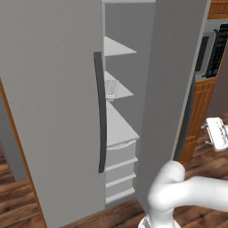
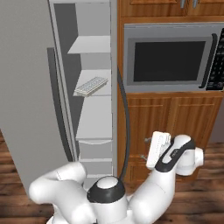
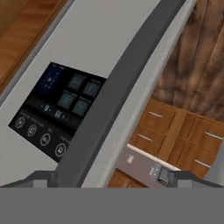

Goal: The ice cube tray has been filled with water. Take the tray and place it in the freezer to make ice. Close the freezer door after placing the tray.

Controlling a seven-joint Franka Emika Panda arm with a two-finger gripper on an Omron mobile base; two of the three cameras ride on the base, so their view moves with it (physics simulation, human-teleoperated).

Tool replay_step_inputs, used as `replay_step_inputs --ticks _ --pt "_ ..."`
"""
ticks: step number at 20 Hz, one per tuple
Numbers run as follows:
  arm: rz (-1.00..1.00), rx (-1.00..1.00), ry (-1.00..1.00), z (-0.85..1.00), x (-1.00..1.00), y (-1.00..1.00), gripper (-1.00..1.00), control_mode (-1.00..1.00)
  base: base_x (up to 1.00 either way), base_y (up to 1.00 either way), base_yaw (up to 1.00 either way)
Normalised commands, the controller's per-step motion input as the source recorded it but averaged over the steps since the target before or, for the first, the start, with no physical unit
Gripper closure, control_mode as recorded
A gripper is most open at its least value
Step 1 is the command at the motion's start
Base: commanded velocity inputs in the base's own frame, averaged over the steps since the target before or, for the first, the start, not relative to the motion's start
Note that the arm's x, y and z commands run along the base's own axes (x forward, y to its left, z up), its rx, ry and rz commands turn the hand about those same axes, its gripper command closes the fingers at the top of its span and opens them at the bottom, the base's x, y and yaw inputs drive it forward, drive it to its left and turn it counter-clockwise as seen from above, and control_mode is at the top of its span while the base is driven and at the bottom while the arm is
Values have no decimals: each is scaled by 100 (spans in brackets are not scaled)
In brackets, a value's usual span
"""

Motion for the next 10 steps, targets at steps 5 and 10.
replay_step_inputs --ticks 5,10 --pt "0 0 -1 -18 31 1 -100 -100 0 0 0" --pt "0 0 0 -20 40 9 -100 -100 0 0 0"
